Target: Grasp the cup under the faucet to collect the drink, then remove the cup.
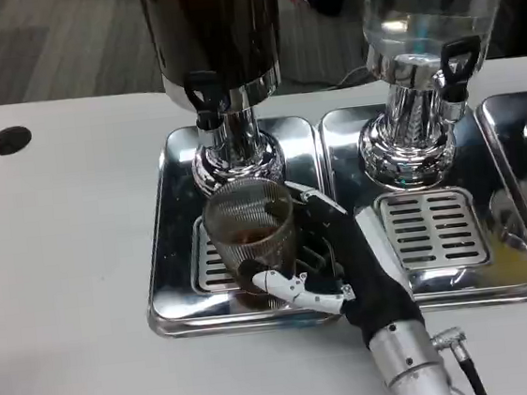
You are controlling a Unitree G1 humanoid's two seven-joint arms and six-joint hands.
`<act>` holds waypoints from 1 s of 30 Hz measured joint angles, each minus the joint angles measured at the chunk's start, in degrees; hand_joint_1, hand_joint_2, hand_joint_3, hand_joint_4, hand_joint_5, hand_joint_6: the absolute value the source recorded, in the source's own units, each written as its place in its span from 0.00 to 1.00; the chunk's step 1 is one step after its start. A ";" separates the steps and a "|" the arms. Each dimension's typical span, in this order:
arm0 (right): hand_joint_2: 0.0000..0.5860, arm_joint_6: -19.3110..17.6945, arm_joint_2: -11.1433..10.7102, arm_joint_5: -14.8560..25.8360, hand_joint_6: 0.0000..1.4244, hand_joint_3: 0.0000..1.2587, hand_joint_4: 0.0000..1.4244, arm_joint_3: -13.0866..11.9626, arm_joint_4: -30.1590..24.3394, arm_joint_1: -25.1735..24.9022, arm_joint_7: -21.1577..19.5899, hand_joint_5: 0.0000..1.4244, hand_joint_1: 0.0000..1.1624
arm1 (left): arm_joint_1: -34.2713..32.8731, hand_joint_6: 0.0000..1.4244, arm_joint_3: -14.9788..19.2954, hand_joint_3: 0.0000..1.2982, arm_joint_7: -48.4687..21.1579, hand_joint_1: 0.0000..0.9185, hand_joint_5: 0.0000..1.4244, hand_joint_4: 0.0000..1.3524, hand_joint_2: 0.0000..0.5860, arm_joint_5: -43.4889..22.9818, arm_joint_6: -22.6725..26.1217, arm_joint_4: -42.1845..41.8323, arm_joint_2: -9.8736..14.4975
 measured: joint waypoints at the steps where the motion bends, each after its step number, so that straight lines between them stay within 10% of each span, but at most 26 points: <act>1: 0.33 0.00 -0.02 0.00 0.13 0.22 0.22 0.02 -0.30 0.28 0.02 0.18 0.74 | 0.00 0.00 -0.01 0.00 -0.03 0.00 0.00 0.00 0.01 0.02 0.01 -0.01 -0.05; 30: 0.35 -0.02 -0.06 0.33 0.13 0.20 0.20 -0.29 -0.97 1.12 0.48 0.18 0.73 | 0.13 0.00 0.03 0.00 -0.72 0.00 0.00 0.00 0.01 0.05 0.45 -1.32 -1.00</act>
